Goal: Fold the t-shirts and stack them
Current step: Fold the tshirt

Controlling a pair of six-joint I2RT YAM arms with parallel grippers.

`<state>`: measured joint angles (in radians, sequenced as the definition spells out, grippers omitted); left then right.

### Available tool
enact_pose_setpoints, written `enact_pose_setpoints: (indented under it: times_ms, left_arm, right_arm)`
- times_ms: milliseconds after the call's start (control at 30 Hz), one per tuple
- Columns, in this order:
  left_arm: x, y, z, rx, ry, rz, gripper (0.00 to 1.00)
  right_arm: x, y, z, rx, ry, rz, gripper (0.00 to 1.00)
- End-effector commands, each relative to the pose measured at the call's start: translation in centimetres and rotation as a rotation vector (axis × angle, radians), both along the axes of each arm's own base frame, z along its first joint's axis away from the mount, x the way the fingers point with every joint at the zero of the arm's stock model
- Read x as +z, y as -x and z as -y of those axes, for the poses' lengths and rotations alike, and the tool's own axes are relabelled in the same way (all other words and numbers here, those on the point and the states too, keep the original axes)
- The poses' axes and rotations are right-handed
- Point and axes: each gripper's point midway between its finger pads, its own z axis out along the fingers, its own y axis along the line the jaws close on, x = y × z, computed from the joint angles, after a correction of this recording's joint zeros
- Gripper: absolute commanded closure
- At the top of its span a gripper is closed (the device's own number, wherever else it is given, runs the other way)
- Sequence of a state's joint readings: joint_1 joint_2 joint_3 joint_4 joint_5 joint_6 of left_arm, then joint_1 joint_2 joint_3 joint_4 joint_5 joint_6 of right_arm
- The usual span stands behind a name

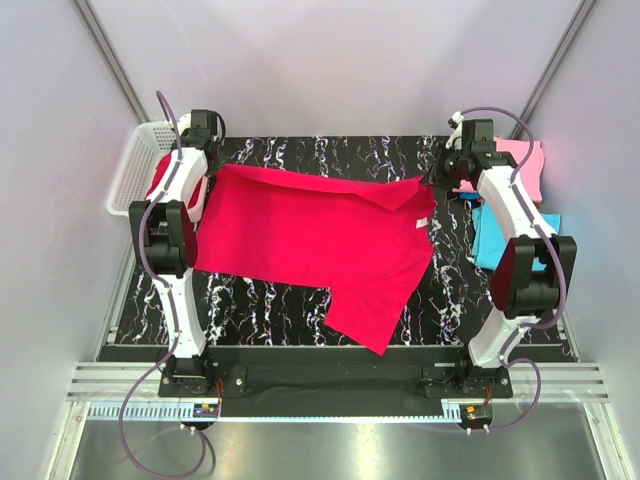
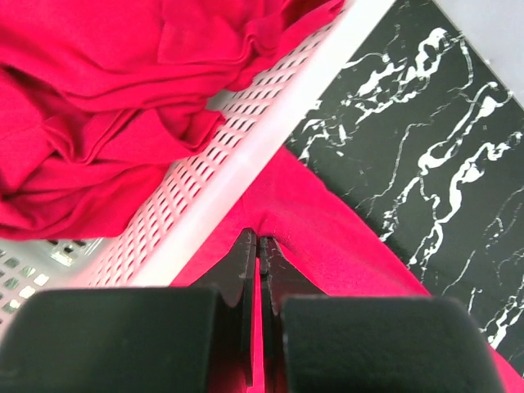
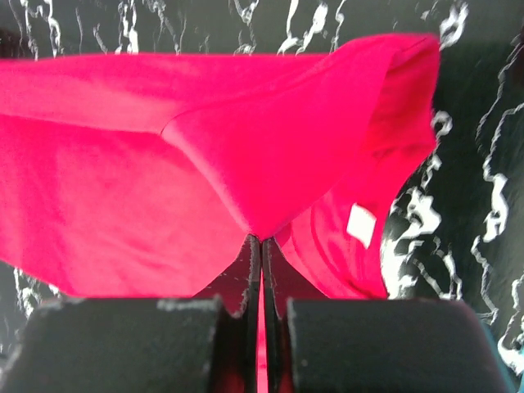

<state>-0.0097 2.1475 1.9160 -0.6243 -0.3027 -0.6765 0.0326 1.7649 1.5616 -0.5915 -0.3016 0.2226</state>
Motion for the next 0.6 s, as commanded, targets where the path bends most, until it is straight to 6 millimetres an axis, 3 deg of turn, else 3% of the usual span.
enact_pose_setpoints:
  times_ms: [0, 200, 233, 333, 367, 467, 533, 567]
  left_arm:
    - [2.1, 0.5, -1.5, 0.066, -0.029, 0.033, 1.0]
    - [-0.1, 1.5, -1.4, 0.07, -0.028, -0.032, 0.96]
    - [-0.9, 1.8, -1.5, 0.073, -0.032, -0.054, 0.75]
    - [-2.1, 3.3, -2.0, 0.103, -0.066, -0.105, 0.43]
    - [-2.3, 3.7, -2.2, 0.119, -0.075, -0.114, 0.23]
    - [-2.5, 4.7, -2.5, 0.135, -0.104, -0.136, 0.12]
    - [-2.7, 5.0, -2.5, 0.131, -0.102, -0.143, 0.1]
    - [-2.7, 5.1, -2.3, 0.124, -0.102, -0.146, 0.1]
  right_arm:
    - [2.5, 1.2, -1.3, 0.025, -0.039, 0.064, 1.0]
    - [0.9, 3.5, -2.0, 0.033, -0.065, 0.011, 1.0]
    - [0.7, 3.7, -2.1, 0.035, -0.068, 0.005, 1.0]
    - [0.2, 4.5, -2.4, 0.035, -0.081, -0.02, 0.97]
    - [0.5, 4.7, -2.4, 0.027, -0.087, -0.016, 0.93]
    - [0.9, 5.1, -2.3, 0.014, -0.081, -0.009, 0.74]
    - [1.1, 5.2, -2.3, 0.01, -0.076, -0.003, 0.61]
    - [1.3, 5.1, -2.3, 0.003, -0.075, 0.001, 0.61]
